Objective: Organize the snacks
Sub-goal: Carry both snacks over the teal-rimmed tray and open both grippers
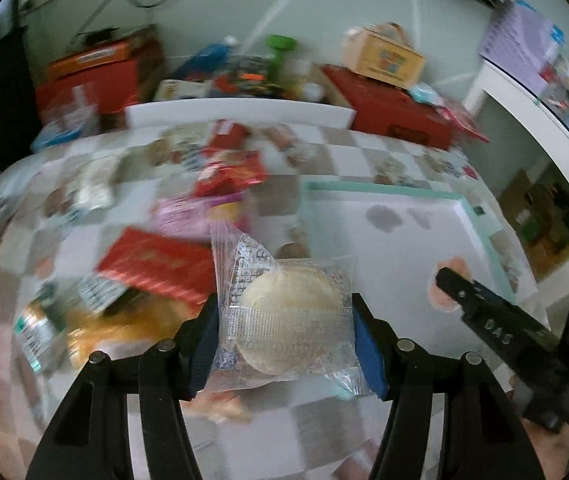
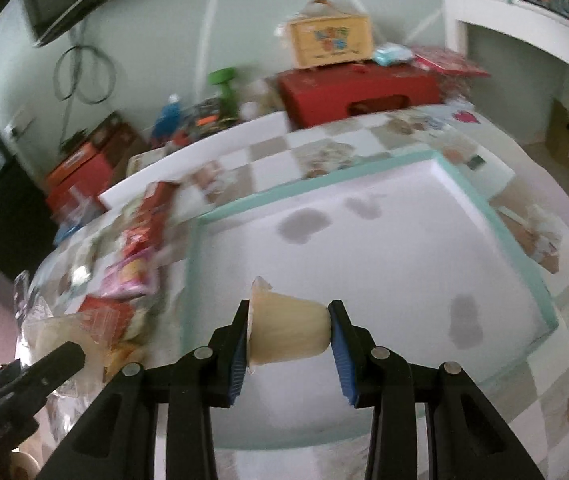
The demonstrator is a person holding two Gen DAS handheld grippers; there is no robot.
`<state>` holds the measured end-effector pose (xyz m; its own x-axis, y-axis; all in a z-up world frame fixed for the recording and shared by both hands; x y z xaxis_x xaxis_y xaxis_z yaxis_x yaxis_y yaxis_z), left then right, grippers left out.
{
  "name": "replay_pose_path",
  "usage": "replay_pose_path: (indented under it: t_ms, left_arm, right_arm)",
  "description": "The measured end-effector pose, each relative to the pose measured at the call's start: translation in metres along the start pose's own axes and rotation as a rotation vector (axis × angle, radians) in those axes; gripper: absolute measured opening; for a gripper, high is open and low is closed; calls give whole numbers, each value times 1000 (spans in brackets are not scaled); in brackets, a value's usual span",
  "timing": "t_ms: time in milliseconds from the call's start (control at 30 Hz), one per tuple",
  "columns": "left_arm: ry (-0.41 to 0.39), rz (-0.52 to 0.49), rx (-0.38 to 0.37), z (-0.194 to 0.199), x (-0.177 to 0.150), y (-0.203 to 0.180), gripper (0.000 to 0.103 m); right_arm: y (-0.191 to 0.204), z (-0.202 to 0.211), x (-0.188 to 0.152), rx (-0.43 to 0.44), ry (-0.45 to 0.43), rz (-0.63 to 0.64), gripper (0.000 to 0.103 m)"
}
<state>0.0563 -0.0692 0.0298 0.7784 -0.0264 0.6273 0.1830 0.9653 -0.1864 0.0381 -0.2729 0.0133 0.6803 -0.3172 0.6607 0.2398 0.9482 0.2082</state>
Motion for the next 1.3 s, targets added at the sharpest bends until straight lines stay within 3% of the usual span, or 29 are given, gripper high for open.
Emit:
replay_pose_path:
  t_ms: [300,500,900,967,1000,1033,1100,1300]
  left_arm:
    - [31,-92,-61,-56,14,-52,63]
    - [49,-115,-64,-88,17,-69,63]
    - [62,-99,-64,-97,16,-69,72]
    - [57,-91,-63,-95,17,-68,79]
    - [53,-88,-62,-94,18,-68,90]
    - [43,-83,-59,-91,19,-67,95]
    - [17,-81,-45,-86,22,-66,95]
    - [-6,-83,4,-82,27,-58,103]
  right_arm:
    - [-63,-16,19,-118,-35,-104,40]
    - [-90,-27,24,-145,-28,-153,40]
    - [-93,-29,24,-153,-29,-148,42]
    - [-94,-29,25,-155,-30,-149,42]
    - [-94,-29,25,-157,-28,-148,45]
    - [-93,-29,25,-158,-27,-147,55]
    - [-93,-28,25,-166,-30,-148,79]
    - [-91,-28,24,-164,-32,-140,83]
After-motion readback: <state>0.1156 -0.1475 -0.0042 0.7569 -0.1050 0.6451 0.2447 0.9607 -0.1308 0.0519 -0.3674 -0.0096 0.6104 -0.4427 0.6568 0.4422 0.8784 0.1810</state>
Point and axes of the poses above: each gripper's, at about its wrist camera, not at the fingertips, and z roughly against the way its jaws point, y to its left, x to its top, the point moved 2 cm from there along -z, roughly the way its jaws point, and after that the axes turned 6 degrees about -y, right-handed, at the moved point
